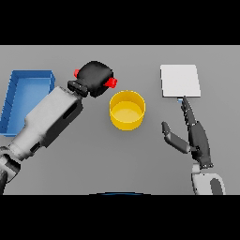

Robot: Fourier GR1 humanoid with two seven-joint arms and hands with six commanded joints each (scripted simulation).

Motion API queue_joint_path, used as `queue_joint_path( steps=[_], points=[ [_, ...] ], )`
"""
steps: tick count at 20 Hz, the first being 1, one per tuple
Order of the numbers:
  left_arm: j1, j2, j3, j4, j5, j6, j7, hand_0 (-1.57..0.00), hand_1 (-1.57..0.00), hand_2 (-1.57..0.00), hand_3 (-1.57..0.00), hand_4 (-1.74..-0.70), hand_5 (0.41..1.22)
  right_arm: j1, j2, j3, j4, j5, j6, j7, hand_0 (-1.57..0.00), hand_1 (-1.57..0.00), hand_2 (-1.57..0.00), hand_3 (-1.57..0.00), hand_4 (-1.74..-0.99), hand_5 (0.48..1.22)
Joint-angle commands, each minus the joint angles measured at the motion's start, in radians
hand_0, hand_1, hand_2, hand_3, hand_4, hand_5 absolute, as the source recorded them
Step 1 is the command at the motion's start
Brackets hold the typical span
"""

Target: Pick up the red beaker and tilt it to pour out 1 green nut into yellow bowl. Pick up the yellow bowl and place it on the metallic measuring scale.

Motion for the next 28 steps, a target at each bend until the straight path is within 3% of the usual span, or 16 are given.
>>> queue_joint_path(
  steps=[1, 3, 5, 11, 16, 20, 28],
  points=[
    [-0.014, 0.008, -0.026, 0.002, -0.028, -0.019, -0.011, -1.57, -1.57, -1.57, -1.38, -1.71, 1.211, -0.001, 0.007, -0.002, 0.006, -0.006, -0.001, 0.017, 0.00, 0.00, 0.00, 0.00, -1.195, 0.671],
    [-0.058, 0.004, -0.078, 0.023, -0.086, -0.069, -0.010, -1.57, -1.57, -1.57, -1.35, -1.72, 1.215, -0.001, 0.023, 0.002, 0.017, -0.019, 0.004, 0.018, 0.00, 0.00, 0.00, 0.00, -1.197, 0.659],
    [-0.094, -0.001, -0.116, 0.051, -0.130, -0.090, -0.051, -1.57, -1.57, -1.57, -1.29, -1.72, 1.217, 0.006, 0.032, 0.000, 0.027, -0.026, 0.002, 0.012, 0.00, 0.00, 0.00, 0.00, -1.206, 0.639],
    [-0.191, -0.013, -0.230, 0.117, -0.252, -0.118, -0.168, -1.57, -1.57, -1.57, -1.50, -1.73, 1.220, -0.005, 0.019, -0.013, 0.031, 0.005, -0.030, -0.014, 0.00, 0.00, 0.00, 0.00, -1.213, 0.591],
    [-0.267, -0.025, -0.333, 0.155, -0.365, -0.112, -0.223, -1.57, -1.57, -1.57, -1.55, -1.74, 1.221, -0.026, 0.030, -0.002, 0.036, 0.020, -0.039, -0.002, 0.00, 0.00, 0.00, 0.00, -1.160, 0.569],
    [-0.297, -0.023, -0.408, 0.178, -0.436, -0.109, -0.261, -1.57, -1.57, -1.57, -1.56, -1.74, 1.221, -0.006, 0.037, -0.004, 0.033, 0.000, -0.031, -0.032, 0.00, 0.00, 0.00, 0.00, -1.135, 0.567],
    [-0.378, -0.045, -0.521, 0.191, -0.565, -0.088, -0.294, -1.57, -1.57, -1.57, -1.57, -1.73, 1.221, 0.006, 0.025, -0.008, 0.026, 0.004, -0.029, -0.035, 0.00, 0.00, 0.00, 0.00, -1.130, 0.577]
  ],
)
